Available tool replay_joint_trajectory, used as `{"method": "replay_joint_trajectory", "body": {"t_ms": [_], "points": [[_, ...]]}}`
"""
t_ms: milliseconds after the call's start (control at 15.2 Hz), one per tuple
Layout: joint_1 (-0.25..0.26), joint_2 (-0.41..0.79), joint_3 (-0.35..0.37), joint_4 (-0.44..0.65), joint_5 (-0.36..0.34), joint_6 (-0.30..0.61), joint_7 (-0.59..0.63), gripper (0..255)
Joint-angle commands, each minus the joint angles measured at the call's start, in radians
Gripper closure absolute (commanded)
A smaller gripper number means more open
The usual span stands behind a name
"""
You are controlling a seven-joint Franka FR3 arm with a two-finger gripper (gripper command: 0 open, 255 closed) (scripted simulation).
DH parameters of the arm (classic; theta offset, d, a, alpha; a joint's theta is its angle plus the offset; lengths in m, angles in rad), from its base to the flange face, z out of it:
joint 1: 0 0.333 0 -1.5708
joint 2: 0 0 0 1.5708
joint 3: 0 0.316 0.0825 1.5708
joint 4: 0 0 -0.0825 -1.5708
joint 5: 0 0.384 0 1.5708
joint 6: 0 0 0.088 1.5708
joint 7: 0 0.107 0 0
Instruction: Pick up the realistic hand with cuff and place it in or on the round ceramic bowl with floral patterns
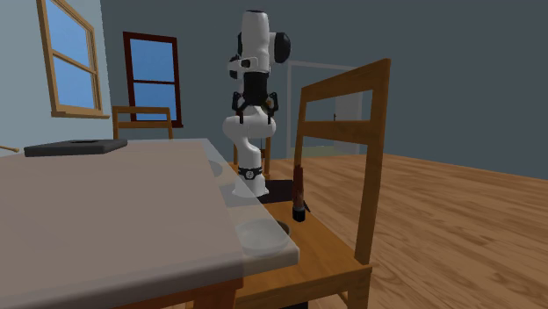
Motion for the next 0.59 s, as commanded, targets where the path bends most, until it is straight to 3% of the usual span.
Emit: {"method": "replay_joint_trajectory", "body": {"t_ms": [0, 528], "points": [[0.007, 0.039, 0.012, -0.029, 0.032, 0.058, 0.031, 0], [0.046, 0.276, 0.063, -0.050, 0.162, 0.283, 0.134, 0]]}}
